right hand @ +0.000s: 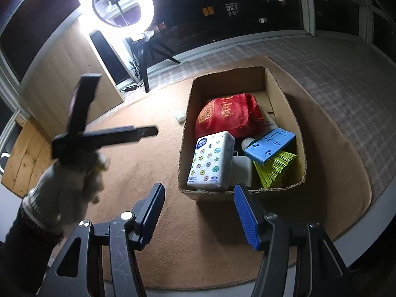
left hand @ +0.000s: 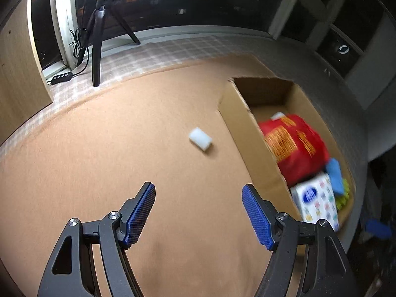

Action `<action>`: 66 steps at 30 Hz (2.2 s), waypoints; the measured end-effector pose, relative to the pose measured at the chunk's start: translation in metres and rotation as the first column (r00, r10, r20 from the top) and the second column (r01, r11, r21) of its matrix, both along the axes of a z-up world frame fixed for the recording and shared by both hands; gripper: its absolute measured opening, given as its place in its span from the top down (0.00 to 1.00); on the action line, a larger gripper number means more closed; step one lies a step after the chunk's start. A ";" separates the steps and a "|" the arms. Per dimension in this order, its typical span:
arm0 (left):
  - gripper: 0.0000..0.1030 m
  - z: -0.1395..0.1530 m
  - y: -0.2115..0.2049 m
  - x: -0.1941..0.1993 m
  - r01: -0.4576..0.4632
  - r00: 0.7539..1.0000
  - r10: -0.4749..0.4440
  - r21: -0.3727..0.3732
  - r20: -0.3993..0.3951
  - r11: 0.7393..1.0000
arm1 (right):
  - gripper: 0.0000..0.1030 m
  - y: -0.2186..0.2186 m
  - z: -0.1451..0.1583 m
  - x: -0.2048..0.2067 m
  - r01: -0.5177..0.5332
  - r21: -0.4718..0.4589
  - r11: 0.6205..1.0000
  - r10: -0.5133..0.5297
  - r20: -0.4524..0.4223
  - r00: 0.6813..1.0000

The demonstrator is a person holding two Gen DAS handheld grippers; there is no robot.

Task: Organize objects

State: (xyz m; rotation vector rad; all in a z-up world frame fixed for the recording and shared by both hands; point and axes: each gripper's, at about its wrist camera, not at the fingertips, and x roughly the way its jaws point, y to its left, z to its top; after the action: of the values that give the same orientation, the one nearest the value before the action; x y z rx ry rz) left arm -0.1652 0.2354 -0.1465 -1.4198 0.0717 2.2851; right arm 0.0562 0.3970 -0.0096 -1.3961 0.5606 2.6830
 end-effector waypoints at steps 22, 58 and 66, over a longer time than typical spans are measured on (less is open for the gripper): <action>0.48 -0.053 0.045 -0.069 -0.045 0.999 0.045 -0.032 0.014 0.998 | 0.47 0.043 -0.016 0.006 0.062 -0.008 0.998 -0.062 0.053 0.997; 0.94 -0.002 0.033 -0.041 0.016 0.999 -0.014 0.047 -0.043 0.999 | 0.47 0.045 -0.019 0.005 0.086 -0.028 0.996 -0.085 0.042 0.996; 0.94 0.029 0.079 -0.013 0.142 0.987 -0.136 0.071 -0.089 0.987 | 0.47 0.044 -0.014 0.009 0.091 -0.029 0.995 -0.090 0.029 0.995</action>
State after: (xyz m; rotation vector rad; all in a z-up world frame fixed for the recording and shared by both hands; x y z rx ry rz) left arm -0.1779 0.3143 -0.1175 -1.2403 0.1037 2.2075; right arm 0.0648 0.4412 -0.0237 -1.3772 0.6489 2.5915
